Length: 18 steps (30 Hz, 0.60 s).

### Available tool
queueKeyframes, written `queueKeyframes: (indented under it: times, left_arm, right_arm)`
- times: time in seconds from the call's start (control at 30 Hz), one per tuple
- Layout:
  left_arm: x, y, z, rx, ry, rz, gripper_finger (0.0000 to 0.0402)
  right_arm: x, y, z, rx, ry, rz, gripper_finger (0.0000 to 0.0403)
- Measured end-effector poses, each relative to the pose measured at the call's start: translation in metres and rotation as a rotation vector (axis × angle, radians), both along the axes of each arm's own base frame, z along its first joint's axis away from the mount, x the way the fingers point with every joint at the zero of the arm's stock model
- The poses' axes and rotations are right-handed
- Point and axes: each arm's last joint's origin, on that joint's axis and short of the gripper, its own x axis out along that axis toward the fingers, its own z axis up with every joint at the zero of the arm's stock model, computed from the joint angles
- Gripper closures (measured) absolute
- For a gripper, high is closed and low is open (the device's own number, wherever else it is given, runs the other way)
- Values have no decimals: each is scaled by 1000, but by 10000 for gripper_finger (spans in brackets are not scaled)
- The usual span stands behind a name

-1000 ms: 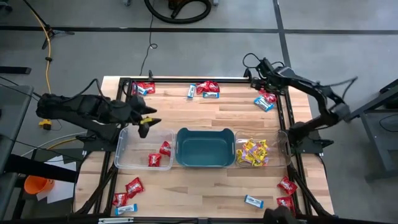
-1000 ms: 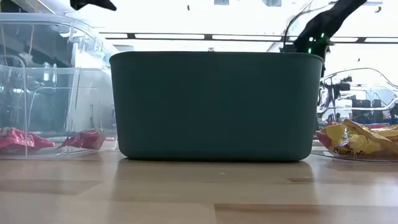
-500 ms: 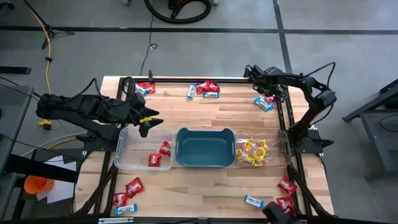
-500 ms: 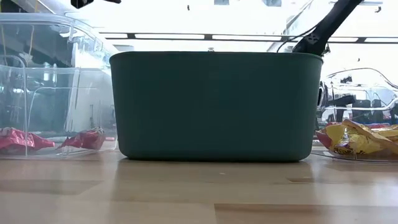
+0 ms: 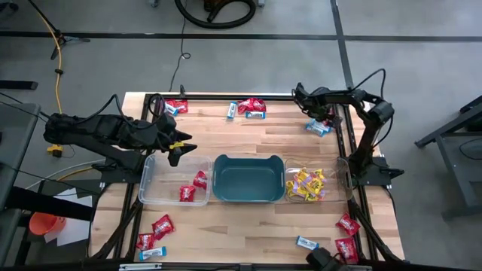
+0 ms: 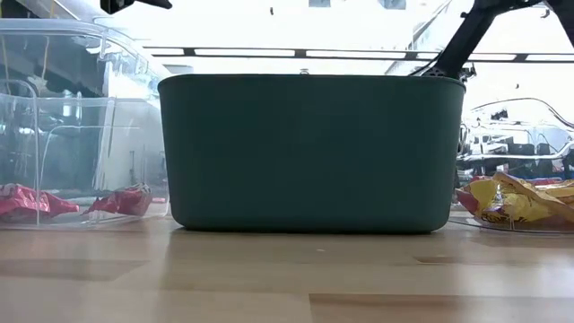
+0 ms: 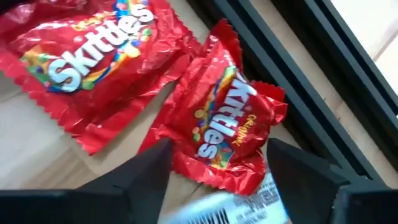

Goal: Sort candy
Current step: Put the red candy into the left transparent bin

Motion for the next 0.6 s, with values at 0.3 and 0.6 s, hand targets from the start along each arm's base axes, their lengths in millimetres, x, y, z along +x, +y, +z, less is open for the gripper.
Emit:
queueKeyframes:
  times: [0.3,0.6]
  left_arm:
    - [-1,-1,0,-24,9,-51,172]
    - [-4,-1,3,15,-10,-79,172]
  right_arm:
    - [-2,13,-16,130,119,64,338]
    - [-6,41,8,92,39,285,394]
